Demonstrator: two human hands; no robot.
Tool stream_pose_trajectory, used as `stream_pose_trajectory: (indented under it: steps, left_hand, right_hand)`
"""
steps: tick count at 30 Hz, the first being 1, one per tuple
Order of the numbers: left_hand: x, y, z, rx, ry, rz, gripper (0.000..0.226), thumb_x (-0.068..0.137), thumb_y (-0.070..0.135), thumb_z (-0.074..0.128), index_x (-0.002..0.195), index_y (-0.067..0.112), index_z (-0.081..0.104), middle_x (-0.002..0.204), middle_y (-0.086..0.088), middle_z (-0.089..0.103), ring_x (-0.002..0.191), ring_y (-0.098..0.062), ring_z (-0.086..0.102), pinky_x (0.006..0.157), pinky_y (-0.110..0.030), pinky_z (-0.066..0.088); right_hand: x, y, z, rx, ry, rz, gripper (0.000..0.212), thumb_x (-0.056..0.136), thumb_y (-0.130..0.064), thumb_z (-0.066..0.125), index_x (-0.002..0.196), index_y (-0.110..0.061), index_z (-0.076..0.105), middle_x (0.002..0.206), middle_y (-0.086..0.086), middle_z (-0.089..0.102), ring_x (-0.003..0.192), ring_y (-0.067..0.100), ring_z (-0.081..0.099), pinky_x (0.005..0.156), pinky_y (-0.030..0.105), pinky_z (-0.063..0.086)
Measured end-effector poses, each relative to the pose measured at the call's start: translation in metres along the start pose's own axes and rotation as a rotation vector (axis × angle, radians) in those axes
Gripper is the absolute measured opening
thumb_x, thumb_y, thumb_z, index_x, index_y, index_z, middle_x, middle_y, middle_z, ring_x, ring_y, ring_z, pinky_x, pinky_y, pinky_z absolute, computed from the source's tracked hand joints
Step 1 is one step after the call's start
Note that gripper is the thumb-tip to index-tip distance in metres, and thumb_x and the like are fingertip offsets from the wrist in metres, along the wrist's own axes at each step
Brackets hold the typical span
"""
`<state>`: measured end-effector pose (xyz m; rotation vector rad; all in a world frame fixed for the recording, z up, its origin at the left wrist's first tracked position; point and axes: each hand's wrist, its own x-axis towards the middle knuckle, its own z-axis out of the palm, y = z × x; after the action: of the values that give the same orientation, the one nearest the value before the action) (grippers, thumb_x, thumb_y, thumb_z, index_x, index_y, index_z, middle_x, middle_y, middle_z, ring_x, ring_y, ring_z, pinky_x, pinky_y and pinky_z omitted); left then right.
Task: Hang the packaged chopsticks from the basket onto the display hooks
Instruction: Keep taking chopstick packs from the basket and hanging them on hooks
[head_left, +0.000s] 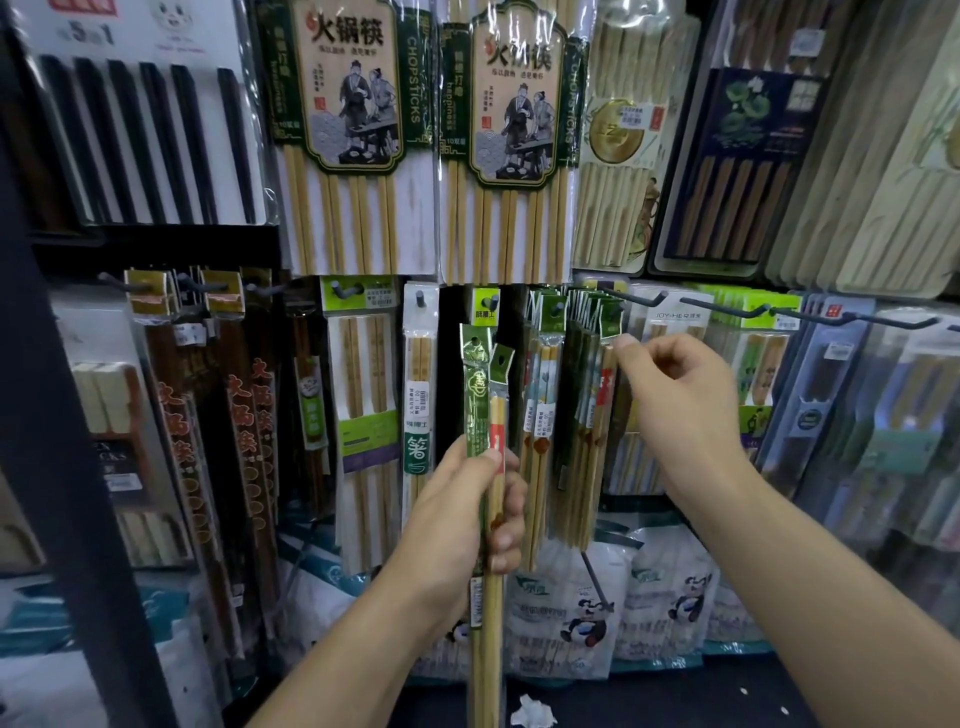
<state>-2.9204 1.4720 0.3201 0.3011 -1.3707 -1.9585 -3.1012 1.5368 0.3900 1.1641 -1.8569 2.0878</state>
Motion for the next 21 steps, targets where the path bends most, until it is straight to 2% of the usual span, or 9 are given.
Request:
stream_pose_trajectory:
  steps: [2, 4, 7, 11, 13, 15, 18, 21]
  left_hand:
    - [0.0, -0.001, 0.002, 0.054, -0.008, 0.035, 0.018, 0.106, 0.028, 0.051, 0.105, 0.012, 0.06, 0.074, -0.005, 0.062, 0.05, -0.013, 0.049, 0.04, -0.024, 0.037]
    - [-0.001, -0.002, 0.004, 0.102, -0.041, 0.091, 0.019, 0.104, 0.03, 0.054, 0.104, 0.016, 0.067, 0.078, -0.007, 0.067, 0.056, -0.016, 0.058, 0.044, -0.026, 0.045]
    - [-0.003, -0.001, 0.006, 0.128, -0.096, 0.133, 0.02, 0.098, 0.037, 0.057, 0.105, 0.025, 0.072, 0.084, -0.008, 0.072, 0.065, -0.019, 0.067, 0.054, -0.029, 0.055]
    - [-0.003, -0.001, 0.007, 0.081, -0.1, 0.116, 0.021, 0.097, 0.034, 0.059, 0.109, 0.024, 0.073, 0.094, -0.017, 0.075, 0.078, -0.029, 0.074, 0.064, -0.037, 0.061]
    - [-0.002, -0.002, 0.006, 0.084, -0.058, 0.11, 0.02, 0.1, 0.032, 0.058, 0.11, 0.024, 0.074, 0.102, -0.019, 0.076, 0.092, -0.034, 0.075, 0.073, -0.041, 0.062]
    - [0.001, -0.004, 0.004, 0.139, 0.025, 0.12, 0.02, 0.103, 0.029, 0.056, 0.102, 0.027, 0.075, 0.105, -0.014, 0.077, 0.1, -0.032, 0.075, 0.075, -0.038, 0.062]
    - [0.004, -0.005, 0.0, 0.159, 0.09, 0.143, 0.025, 0.104, 0.022, 0.054, 0.093, 0.025, 0.076, 0.097, -0.008, 0.077, 0.095, -0.023, 0.075, 0.075, -0.034, 0.062]
    - [0.005, -0.004, -0.003, 0.237, 0.108, 0.172, 0.024, 0.106, 0.019, 0.052, 0.097, 0.022, 0.074, 0.089, -0.004, 0.076, 0.08, -0.018, 0.07, 0.071, -0.028, 0.06]
  right_hand:
    - [-0.012, -0.009, 0.001, 0.013, -0.145, -0.035, 0.03, 0.096, -0.033, 0.067, 0.071, -0.016, 0.065, 0.057, -0.013, 0.058, 0.053, -0.001, 0.051, 0.055, 0.009, 0.044]
    - [-0.024, -0.017, 0.005, -0.009, -0.321, -0.017, 0.02, 0.094, -0.038, 0.067, 0.079, -0.025, 0.072, 0.072, -0.009, 0.07, 0.064, 0.001, 0.06, 0.06, 0.013, 0.048]
    - [-0.034, -0.022, 0.013, 0.043, -0.421, 0.042, 0.02, 0.095, -0.037, 0.067, 0.082, -0.025, 0.076, 0.077, -0.005, 0.072, 0.067, 0.002, 0.061, 0.059, 0.016, 0.046]
    - [-0.037, -0.024, 0.015, 0.161, -0.396, 0.091, 0.02, 0.096, -0.026, 0.067, 0.079, -0.017, 0.075, 0.07, -0.004, 0.066, 0.064, 0.004, 0.058, 0.054, 0.014, 0.044]
    - [-0.034, -0.025, 0.014, 0.189, -0.362, 0.098, 0.022, 0.096, -0.023, 0.067, 0.076, -0.02, 0.074, 0.07, -0.003, 0.065, 0.063, 0.006, 0.058, 0.053, 0.014, 0.044]
    - [-0.028, -0.027, 0.012, 0.236, -0.3, 0.111, 0.03, 0.098, -0.02, 0.065, 0.07, -0.026, 0.072, 0.068, -0.004, 0.064, 0.06, 0.005, 0.057, 0.051, 0.014, 0.044]
    - [-0.015, -0.031, 0.007, 0.252, -0.188, 0.125, 0.034, 0.1, -0.023, 0.063, 0.067, -0.026, 0.07, 0.066, -0.002, 0.061, 0.056, 0.007, 0.054, 0.047, 0.017, 0.043]
    - [-0.003, -0.028, 0.004, 0.226, -0.103, 0.113, 0.03, 0.1, -0.029, 0.063, 0.071, -0.02, 0.066, 0.062, -0.001, 0.053, 0.056, 0.012, 0.049, 0.051, 0.027, 0.047]
